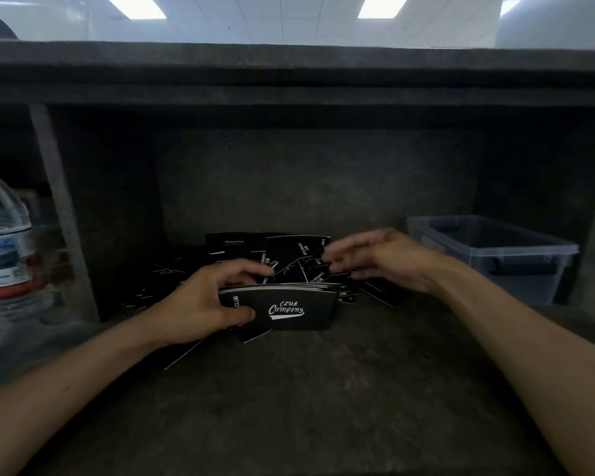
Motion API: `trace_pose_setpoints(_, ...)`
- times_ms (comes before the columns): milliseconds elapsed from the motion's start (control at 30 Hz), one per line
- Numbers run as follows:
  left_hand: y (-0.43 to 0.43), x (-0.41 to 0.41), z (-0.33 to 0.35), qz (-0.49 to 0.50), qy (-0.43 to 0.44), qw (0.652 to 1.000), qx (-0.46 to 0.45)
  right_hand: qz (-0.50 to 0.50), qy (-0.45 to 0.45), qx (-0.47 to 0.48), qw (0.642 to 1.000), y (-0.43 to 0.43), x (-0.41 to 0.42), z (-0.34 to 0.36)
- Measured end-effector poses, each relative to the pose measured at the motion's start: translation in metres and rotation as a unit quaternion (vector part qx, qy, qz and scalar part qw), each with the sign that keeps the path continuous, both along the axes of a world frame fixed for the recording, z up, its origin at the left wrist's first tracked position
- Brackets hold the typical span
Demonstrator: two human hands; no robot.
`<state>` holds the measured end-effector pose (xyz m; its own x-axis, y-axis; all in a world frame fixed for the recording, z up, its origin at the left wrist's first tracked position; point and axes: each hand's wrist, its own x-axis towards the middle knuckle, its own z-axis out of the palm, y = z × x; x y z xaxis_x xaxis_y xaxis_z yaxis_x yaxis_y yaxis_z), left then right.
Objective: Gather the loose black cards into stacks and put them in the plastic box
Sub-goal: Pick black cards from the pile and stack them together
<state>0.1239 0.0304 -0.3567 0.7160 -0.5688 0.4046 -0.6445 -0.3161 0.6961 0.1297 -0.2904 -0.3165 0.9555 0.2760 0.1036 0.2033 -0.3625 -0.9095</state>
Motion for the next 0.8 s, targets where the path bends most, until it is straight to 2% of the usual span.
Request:
trace_pose_setpoints(33, -0.001, -0.001, 0.001, 0.002, -0.014, 1.0, 0.014, -0.057, -0.054, 0.004, 0.997, -0.001, 0.003, -0.002)
trace_pose_setpoints(67, -0.001, -0.002, 0.001, 0.001, -0.019, 1.0, 0.021, -0.111, -0.111, -0.03, 0.987, -0.001, 0.005, -0.006)
trace_pose_setpoints(100, -0.001, -0.003, 0.001, -0.002, -0.018, 1.0, 0.023, -0.134, -0.156, -0.108, 0.973, 0.0, 0.007, -0.01)
trace_pose_setpoints(167, -0.002, -0.005, 0.002, -0.012, -0.013, 1.0, 0.017, -0.083, -0.173, -0.265, 0.945, 0.004, 0.009, -0.024)
trace_pose_setpoints(200, -0.001, -0.005, 0.002, -0.018, -0.01, 1.0, 0.013, -0.049, -0.158, -0.298, 0.94, 0.008, 0.01, -0.029)
trace_pose_setpoints(400, 0.0, -0.003, 0.002, 0.0, -0.008, 0.999, 0.035, 0.025, -0.149, -0.354, 0.923, 0.036, 0.021, -0.038)
trace_pose_setpoints(500, 0.001, 0.0, 0.003, 0.04, -0.038, 0.994, 0.09, -0.001, -0.165, -0.37, 0.914, 0.028, 0.024, -0.032)
trace_pose_setpoints(600, 0.002, 0.002, 0.004, 0.056, -0.008, 0.992, 0.113, -0.051, -0.191, -0.406, 0.892, 0.019, 0.026, -0.029)
trace_pose_setpoints(700, 0.001, 0.001, 0.004, 0.038, 0.005, 0.994, 0.104, -0.072, -0.247, -0.34, 0.904, 0.021, 0.026, -0.036)
trace_pose_setpoints(800, -0.002, -0.002, 0.003, 0.022, 0.0, 0.995, 0.096, -0.037, -0.243, -0.268, 0.931, 0.031, 0.025, -0.041)
